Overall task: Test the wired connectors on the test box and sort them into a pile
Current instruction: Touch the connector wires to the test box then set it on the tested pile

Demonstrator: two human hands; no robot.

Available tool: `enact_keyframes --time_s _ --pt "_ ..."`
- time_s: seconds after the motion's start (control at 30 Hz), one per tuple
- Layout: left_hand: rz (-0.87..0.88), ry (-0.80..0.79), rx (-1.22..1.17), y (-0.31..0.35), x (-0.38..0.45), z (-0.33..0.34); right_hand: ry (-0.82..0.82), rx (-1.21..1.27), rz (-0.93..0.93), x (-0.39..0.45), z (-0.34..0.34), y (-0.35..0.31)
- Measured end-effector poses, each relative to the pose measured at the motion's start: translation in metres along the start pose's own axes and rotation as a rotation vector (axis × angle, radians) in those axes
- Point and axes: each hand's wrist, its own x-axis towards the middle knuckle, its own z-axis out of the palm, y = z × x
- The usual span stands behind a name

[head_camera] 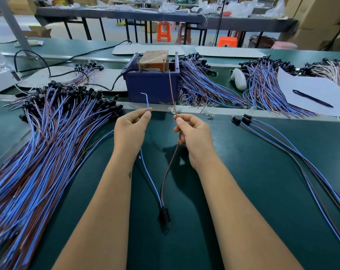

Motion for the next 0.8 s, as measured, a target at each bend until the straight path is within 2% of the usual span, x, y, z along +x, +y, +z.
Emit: enact_keyframes --time_s 0.33,0.8 --pt "0.01 -0.01 0.006 0.001 -0.002 0.002 0.017 -0.149 -0.058 0.003 0.006 0.004" --pt "0.114 -0.038 0.05 0.003 -0.006 0.006 0.076 -0.166 -0.052 0.011 0.006 0.005"
